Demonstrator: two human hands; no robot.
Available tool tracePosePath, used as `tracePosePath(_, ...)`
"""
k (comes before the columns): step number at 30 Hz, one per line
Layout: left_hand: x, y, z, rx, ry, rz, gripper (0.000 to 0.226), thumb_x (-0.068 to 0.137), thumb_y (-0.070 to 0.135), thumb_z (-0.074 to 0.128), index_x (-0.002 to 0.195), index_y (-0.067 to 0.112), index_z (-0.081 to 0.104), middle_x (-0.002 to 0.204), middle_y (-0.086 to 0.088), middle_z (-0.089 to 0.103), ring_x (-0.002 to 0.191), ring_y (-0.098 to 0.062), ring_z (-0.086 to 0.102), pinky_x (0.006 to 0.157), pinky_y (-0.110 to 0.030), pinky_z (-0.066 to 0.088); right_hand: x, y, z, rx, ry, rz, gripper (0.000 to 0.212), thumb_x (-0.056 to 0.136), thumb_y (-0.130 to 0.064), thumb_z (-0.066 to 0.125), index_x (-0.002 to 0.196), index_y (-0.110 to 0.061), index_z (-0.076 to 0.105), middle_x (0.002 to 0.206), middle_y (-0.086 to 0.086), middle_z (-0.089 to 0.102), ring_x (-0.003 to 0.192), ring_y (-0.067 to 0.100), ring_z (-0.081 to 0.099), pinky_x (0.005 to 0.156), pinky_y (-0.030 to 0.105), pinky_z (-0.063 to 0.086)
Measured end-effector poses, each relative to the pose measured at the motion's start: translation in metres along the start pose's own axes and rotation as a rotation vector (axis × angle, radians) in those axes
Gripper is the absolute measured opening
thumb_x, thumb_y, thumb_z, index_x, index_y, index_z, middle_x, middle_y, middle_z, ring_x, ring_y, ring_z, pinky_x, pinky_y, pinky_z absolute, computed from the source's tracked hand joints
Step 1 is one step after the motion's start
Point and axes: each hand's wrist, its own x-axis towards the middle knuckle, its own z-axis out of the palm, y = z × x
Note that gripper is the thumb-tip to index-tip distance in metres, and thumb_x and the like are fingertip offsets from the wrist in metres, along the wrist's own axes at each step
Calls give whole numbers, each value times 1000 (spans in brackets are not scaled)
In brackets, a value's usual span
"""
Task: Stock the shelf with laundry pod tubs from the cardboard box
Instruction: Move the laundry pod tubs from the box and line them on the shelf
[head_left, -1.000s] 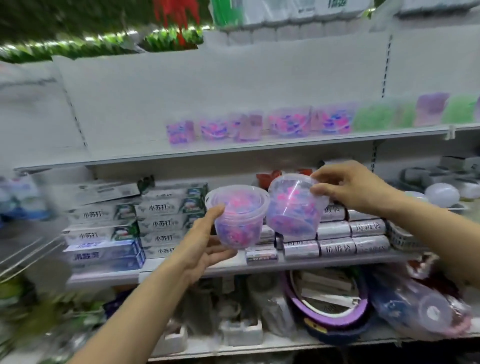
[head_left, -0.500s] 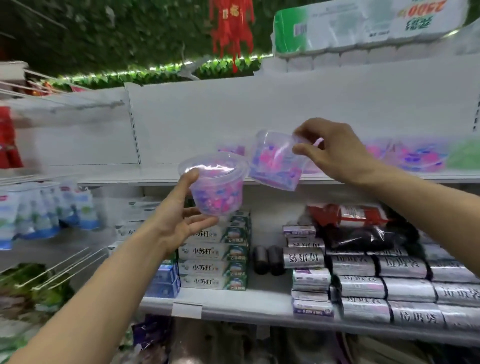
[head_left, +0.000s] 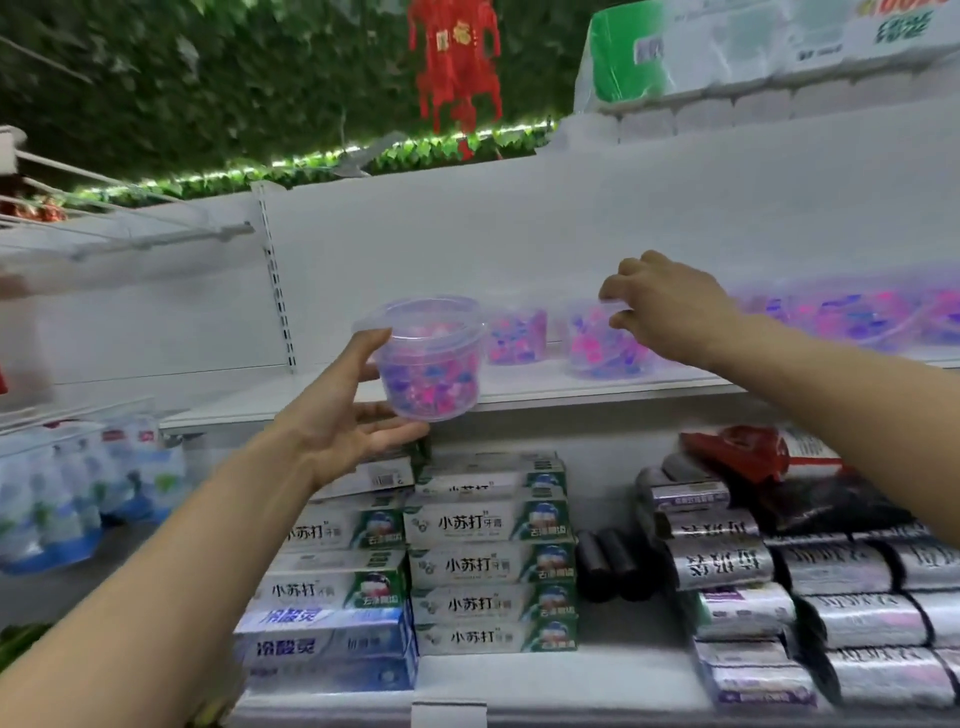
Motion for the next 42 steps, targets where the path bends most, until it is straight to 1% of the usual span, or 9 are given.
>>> tracePosePath(5,29,15,2,81,-52,28,50,85,45,65,118,9,53,113,-18,56,99,-31,65,76,-45,60,3,-3,3,-64,-11,30,30,92,-24,56,121,-19,56,121,2,55,117,24,45,80,36,43)
tracePosePath(11,71,27,16,351,-56,78,64,83,53,62,126,6,49,121,-16,52,96,-32,65,75,-40,60,1,-6,3,-92,-15,49,30,93,-25,54,123,-22,54,122,-1,54,118,21,44,74,31,34)
tracePosePath(15,96,33,22,519,-67,135,64,86,61,52,110,2,61,107,-15,64,85,-27,67,77,-36,58,1,-6,2,-94,-25,47,31,93,-26,54,124,-23,54,120,-2,55,117,19,45,71,32,40)
tracePosePath(20,114,20,22,716,46,225,46,95,46,45,109,5,62,108,-9,65,93,-23,59,85,-36,47,0,-5,1,-90,-27,38,32,94,-27,53,126,-24,53,120,-3,55,118,18,44,72,32,41)
tracePosePath(23,105,5,31,619,245,493,35,92,32,51,122,15,44,129,-4,51,110,-20,53,95,-37,43,-3,-5,4,-99,-12,33,33,94,-28,52,127,-22,52,121,-1,55,117,21,44,72,31,37)
tracePosePath(26,85,-7,46,673,105,875,50,89,27,59,134,32,36,140,5,31,127,-14,35,104,-31,30,-5,-5,7,-93,-8,33,33,95,-29,50,128,-21,50,121,1,55,114,23,46,75,33,37)
tracePosePath(28,82,-12,54,893,37,964,60,82,27,69,134,34,40,144,4,29,131,-16,27,105,-28,23,-6,-4,9,-101,2,33,34,96,-29,50,128,-22,49,122,1,54,114,23,46,77,33,37)
tracePosePath(35,104,-19,54,931,42,822,39,83,24,71,116,30,52,127,-2,44,119,-22,45,93,-24,32,-6,-4,13,-82,8,51,33,95,-25,50,128,-21,50,122,1,55,114,23,47,79,34,36)
tracePosePath(42,72,-16,66,1000,141,906,71,79,36,73,140,26,37,143,-2,33,133,-20,27,100,-22,21,-24,-2,-2,-51,-50,25,55,92,-34,53,142,-21,36,141,3,44,130,25,37,95,42,38)
